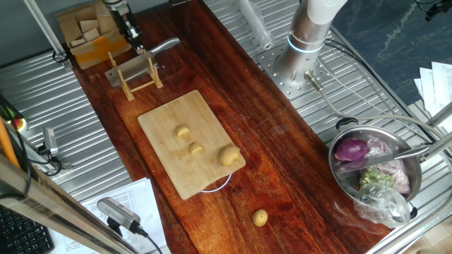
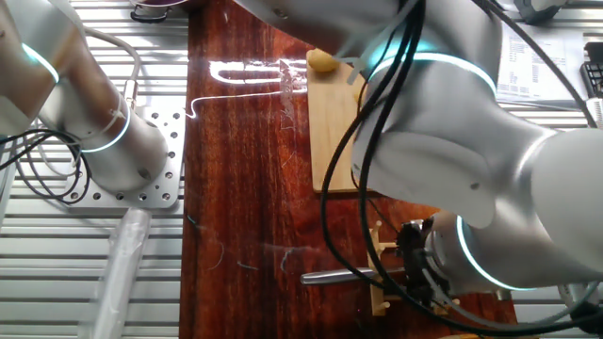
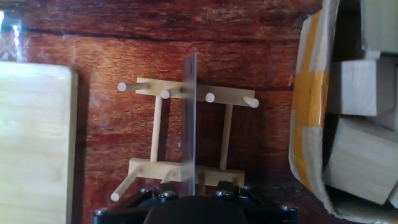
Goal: Chop the potatoes
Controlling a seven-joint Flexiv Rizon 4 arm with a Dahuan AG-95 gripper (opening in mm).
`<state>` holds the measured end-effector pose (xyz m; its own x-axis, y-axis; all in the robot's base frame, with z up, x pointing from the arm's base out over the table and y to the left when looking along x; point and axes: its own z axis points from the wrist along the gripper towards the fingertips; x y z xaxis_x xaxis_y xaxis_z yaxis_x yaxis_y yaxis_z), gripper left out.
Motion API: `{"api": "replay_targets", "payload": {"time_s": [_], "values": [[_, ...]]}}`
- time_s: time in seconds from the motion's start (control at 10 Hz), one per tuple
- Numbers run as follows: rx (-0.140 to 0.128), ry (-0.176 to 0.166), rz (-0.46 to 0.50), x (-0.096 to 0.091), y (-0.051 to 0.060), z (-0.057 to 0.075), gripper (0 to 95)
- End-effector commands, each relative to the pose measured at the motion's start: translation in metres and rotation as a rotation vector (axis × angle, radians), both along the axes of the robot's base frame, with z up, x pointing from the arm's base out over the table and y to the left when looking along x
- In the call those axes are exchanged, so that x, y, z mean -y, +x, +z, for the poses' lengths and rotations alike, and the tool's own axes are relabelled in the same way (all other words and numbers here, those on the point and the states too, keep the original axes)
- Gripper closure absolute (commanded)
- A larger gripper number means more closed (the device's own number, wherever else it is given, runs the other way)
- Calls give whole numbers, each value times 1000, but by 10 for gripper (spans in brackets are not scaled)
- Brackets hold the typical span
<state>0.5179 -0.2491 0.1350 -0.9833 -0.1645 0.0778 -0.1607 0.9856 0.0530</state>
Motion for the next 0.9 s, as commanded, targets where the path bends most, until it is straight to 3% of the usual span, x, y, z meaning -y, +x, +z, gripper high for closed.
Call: {"api": "replay_targets", "payload": {"time_s": [0.1,0.2,0.6,0.9], "values": [[2,30,7,-1,-2,1,380],[0,25,8,-1,-2,1,380],[9,26,-1,2,11,-24,380],[13,69,-9,1,12,-23,380]]}}
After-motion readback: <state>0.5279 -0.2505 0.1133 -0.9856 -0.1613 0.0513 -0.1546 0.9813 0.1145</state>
